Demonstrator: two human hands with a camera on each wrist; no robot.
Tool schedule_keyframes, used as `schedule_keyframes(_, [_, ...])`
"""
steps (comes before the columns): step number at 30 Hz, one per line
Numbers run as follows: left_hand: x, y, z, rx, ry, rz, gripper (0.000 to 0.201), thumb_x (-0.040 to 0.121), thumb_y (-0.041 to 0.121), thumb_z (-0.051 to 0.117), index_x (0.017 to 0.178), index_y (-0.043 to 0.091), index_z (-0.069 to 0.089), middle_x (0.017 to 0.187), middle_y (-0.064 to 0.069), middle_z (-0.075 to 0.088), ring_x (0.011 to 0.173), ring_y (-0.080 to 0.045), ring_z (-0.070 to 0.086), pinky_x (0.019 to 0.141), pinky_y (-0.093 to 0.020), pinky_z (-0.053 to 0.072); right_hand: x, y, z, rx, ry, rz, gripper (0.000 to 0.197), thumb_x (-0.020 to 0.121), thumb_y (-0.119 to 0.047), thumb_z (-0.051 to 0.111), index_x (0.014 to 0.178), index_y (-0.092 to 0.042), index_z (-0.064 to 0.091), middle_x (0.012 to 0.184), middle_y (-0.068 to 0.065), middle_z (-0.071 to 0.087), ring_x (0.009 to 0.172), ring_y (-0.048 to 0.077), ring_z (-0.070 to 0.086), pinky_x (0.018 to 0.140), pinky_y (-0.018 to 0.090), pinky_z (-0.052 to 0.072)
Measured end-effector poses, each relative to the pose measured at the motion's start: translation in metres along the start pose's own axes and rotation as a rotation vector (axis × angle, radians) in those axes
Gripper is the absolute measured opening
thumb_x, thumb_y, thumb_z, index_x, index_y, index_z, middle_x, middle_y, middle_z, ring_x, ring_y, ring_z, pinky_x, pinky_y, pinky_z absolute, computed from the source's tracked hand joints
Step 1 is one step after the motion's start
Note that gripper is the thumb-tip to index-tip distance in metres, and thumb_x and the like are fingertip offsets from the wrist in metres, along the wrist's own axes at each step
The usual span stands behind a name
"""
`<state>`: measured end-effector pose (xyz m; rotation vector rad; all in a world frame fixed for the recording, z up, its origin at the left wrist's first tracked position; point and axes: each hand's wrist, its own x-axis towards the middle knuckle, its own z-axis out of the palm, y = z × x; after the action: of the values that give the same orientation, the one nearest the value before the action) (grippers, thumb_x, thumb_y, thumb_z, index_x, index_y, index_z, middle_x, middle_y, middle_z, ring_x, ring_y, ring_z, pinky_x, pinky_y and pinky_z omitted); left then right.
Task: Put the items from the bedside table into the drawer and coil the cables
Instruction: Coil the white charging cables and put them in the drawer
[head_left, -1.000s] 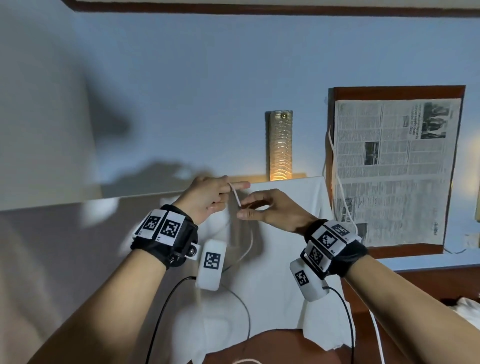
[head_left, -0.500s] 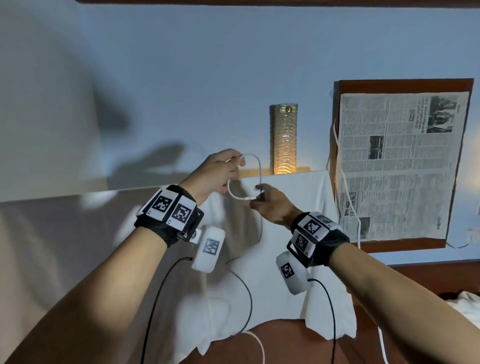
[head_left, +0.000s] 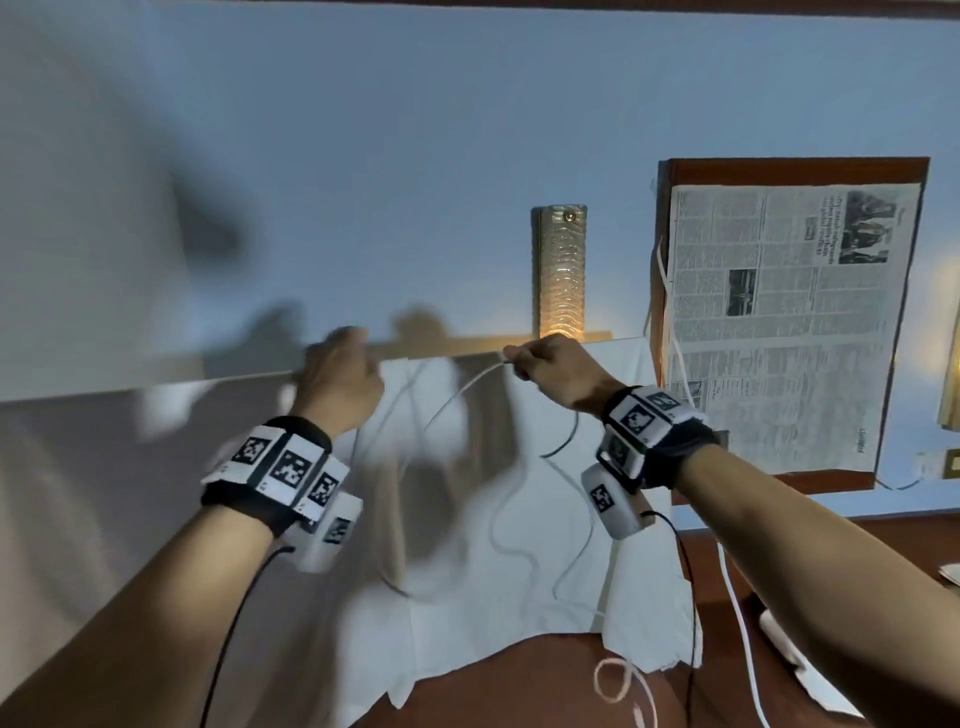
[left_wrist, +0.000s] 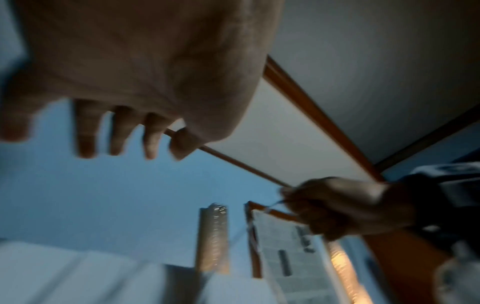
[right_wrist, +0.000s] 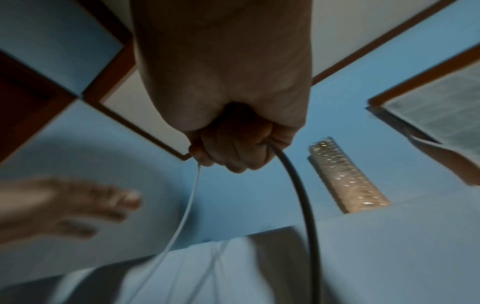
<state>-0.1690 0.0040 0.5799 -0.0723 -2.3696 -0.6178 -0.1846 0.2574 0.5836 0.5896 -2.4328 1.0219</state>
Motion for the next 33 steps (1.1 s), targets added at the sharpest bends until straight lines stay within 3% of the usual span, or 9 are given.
schedule_keyframes(5, [-0.019, 0.070, 0.041, -0.643, -0.237, 0.129, 0.032, 0.101, 0.036, 0.037, 0.090, 0.020, 0.062, 0.076, 0.004, 0.060, 0.074, -0.018, 0.060, 0.084, -0.035, 0.052, 0.009, -0.032, 0.018, 0.066, -0.069, -0.016, 0.045, 0.098, -0.029, 0.043, 0.054, -0.020, 0.049, 0.046, -0.010, 0.045, 0.045, 0.007, 0.039, 0.050, 0.022, 0.029])
schedule_keyframes(8, [-0.012, 0.052, 0.045, -0.504, -0.156, 0.192, 0.037, 0.097, 0.034, 0.051, 0.073, 0.010, 0.066, 0.066, 0.006, 0.054, 0.062, -0.010, 0.047, 0.064, -0.027, 0.037, 0.001, -0.014, 0.005, 0.054, -0.091, 0.040, 0.043, 0.094, -0.031, 0.047, 0.054, -0.018, 0.047, 0.045, -0.006, 0.042, 0.041, 0.009, 0.035, 0.045, 0.020, 0.029])
schedule_keyframes(13, [0.011, -0.046, 0.032, -0.333, 0.002, 0.034, 0.040, 0.092, 0.031, 0.060, 0.069, -0.001, 0.060, 0.067, -0.001, 0.049, 0.069, -0.013, 0.044, 0.062, -0.028, 0.034, -0.034, 0.056, -0.045, -0.026, 0.017, 0.190, 0.052, 0.091, -0.043, 0.056, 0.047, -0.020, 0.041, 0.043, -0.008, 0.037, 0.045, 0.015, 0.032, 0.056, 0.028, 0.029])
schedule_keyframes(16, [-0.002, -0.056, 0.039, -0.169, -0.161, 0.075, 0.029, 0.094, 0.025, 0.058, 0.077, 0.008, 0.073, 0.084, -0.009, 0.069, 0.089, -0.023, 0.065, 0.074, -0.028, 0.041, -0.045, 0.059, -0.047, -0.109, 0.004, 0.136, 0.055, 0.095, -0.047, 0.052, 0.049, -0.020, 0.040, 0.043, -0.009, 0.035, 0.045, 0.014, 0.032, 0.054, 0.028, 0.029])
schedule_keyframes(19, [-0.017, -0.014, 0.044, -0.151, -0.223, 0.133, 0.038, 0.101, 0.030, 0.045, 0.129, 0.011, 0.060, 0.141, -0.007, 0.054, 0.136, -0.021, 0.044, 0.108, -0.026, 0.031, -0.036, 0.038, -0.027, -0.149, -0.035, 0.050, 0.050, 0.100, -0.041, 0.044, 0.060, -0.014, 0.055, 0.058, 0.000, 0.051, 0.054, 0.014, 0.044, 0.059, 0.029, 0.036])
schedule_keyframes(21, [-0.024, 0.022, 0.049, -0.342, -0.294, 0.215, 0.045, 0.101, 0.041, 0.038, 0.139, 0.020, 0.050, 0.143, -0.003, 0.052, 0.137, -0.018, 0.043, 0.117, -0.032, 0.026, -0.028, 0.023, -0.009, -0.190, -0.110, 0.010, 0.044, 0.102, -0.035, 0.042, 0.074, -0.007, 0.063, 0.072, 0.007, 0.059, 0.064, 0.016, 0.049, 0.066, 0.032, 0.039])
schedule_keyframes(24, [-0.032, 0.055, 0.062, -0.575, -0.440, 0.256, 0.036, 0.101, 0.039, 0.037, 0.117, 0.022, 0.065, 0.106, 0.002, 0.070, 0.102, -0.011, 0.063, 0.098, -0.029, 0.044, -0.024, 0.007, 0.008, -0.151, -0.191, -0.030, 0.039, 0.102, -0.028, 0.040, 0.068, -0.016, 0.054, 0.064, -0.006, 0.050, 0.057, 0.008, 0.043, 0.059, 0.024, 0.034])
schedule_keyframes(27, [-0.038, 0.055, 0.066, -0.564, -0.490, 0.232, 0.034, 0.101, 0.032, 0.042, 0.085, 0.014, 0.066, 0.069, 0.004, 0.058, 0.064, -0.010, 0.054, 0.071, -0.027, 0.045, -0.029, 0.008, 0.006, 0.036, -0.217, 0.005, 0.039, 0.103, -0.028, 0.040, 0.070, -0.011, 0.053, 0.044, -0.015, 0.047, 0.044, -0.001, 0.044, 0.051, 0.014, 0.030])
schedule_keyframes(33, [-0.021, 0.010, 0.051, -0.383, -0.247, 0.286, 0.036, 0.093, 0.038, 0.046, 0.060, 0.023, 0.048, 0.064, 0.007, 0.053, 0.065, -0.014, 0.047, 0.070, -0.030, 0.038, -0.040, 0.039, -0.018, 0.041, -0.188, 0.060, 0.047, 0.097, -0.042, 0.047, 0.055, -0.021, 0.049, 0.049, -0.006, 0.036, 0.043, 0.010, 0.030, 0.051, 0.024, 0.027])
